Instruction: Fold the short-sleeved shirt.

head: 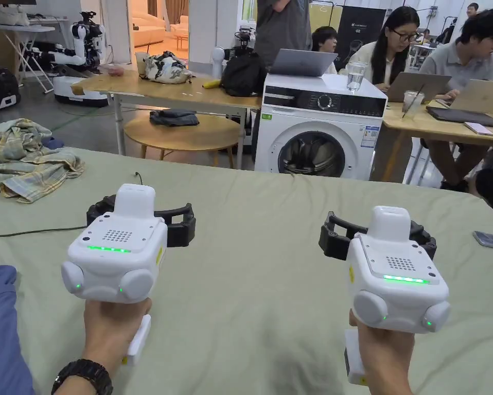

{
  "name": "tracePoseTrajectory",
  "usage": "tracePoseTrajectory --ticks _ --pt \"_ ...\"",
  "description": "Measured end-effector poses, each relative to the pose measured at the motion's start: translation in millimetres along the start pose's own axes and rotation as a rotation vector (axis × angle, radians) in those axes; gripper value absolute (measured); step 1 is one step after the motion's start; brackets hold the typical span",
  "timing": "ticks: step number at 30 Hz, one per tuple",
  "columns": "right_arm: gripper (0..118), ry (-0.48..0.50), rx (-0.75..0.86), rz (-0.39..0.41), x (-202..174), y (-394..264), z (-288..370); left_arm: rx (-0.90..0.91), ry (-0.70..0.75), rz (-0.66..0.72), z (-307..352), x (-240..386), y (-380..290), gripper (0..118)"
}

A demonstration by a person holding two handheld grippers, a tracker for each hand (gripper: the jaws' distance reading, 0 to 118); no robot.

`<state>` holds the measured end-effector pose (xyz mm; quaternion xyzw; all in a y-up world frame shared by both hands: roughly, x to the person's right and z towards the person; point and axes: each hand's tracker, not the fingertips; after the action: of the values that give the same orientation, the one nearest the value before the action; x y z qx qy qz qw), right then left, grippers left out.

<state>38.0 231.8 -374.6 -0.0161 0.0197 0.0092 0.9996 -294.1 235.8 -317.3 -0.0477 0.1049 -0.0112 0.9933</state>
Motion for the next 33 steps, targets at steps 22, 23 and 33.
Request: tracePoseTrajectory --ticks 22,23,33 --pt "118 -0.019 -0.020 0.026 -2 -1 1 0.027 0.018 0.020 3 3 9 114" --pt "118 -0.016 -0.021 0.027 -2 -1 1 0.023 0.016 0.020 2 3 10 114" --pt "118 -0.026 -0.032 0.013 -5 1 -8 0.031 0.015 -0.011 -5 13 11 114"
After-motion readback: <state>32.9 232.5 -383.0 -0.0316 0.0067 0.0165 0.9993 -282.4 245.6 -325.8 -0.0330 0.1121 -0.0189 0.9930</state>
